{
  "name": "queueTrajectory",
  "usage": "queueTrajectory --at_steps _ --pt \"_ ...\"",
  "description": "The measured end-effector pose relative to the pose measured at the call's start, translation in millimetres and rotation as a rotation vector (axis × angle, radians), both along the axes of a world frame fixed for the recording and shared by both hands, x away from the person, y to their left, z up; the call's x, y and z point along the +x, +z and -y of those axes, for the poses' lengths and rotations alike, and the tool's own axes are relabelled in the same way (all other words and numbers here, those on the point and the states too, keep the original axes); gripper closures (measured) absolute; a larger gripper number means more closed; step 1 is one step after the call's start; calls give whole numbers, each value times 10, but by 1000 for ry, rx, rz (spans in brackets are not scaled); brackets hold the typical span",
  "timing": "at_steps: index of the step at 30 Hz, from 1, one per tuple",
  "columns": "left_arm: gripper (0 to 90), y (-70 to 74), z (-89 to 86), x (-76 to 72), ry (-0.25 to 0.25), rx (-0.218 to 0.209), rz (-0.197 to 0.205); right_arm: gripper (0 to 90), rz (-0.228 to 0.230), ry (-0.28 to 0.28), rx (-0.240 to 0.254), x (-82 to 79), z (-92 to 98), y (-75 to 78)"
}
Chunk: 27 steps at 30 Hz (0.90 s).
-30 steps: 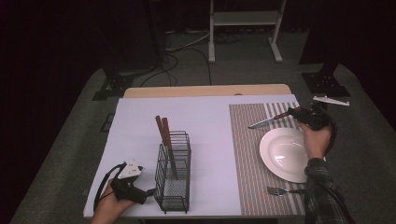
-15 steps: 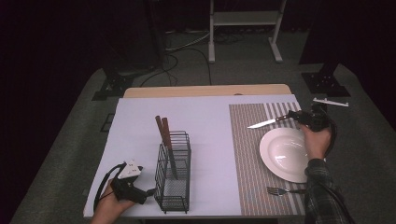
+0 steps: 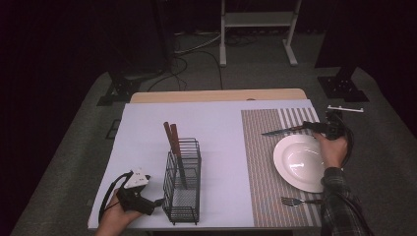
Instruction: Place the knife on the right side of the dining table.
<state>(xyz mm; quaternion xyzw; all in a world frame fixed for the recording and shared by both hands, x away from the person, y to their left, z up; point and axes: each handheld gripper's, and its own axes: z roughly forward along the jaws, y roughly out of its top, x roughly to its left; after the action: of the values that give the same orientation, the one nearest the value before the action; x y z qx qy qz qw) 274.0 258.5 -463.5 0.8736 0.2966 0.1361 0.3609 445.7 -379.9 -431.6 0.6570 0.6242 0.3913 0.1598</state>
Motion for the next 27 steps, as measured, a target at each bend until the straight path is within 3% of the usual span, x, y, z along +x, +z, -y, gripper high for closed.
queueTrajectory --at_steps 4,13,19,27 --pt "0 0 0 0 0 0 0 360 -38 -3 3 22 5 -31" --pt "0 0 0 0 0 0 0 316 -77 -19 -12 41 -12 -41" --pt "0 0 0 0 0 0 0 290 -85 -38 -31 43 -16 -42" --pt "0 1 0 0 0 0 0 268 -60 -41 -53 2 -54 19"
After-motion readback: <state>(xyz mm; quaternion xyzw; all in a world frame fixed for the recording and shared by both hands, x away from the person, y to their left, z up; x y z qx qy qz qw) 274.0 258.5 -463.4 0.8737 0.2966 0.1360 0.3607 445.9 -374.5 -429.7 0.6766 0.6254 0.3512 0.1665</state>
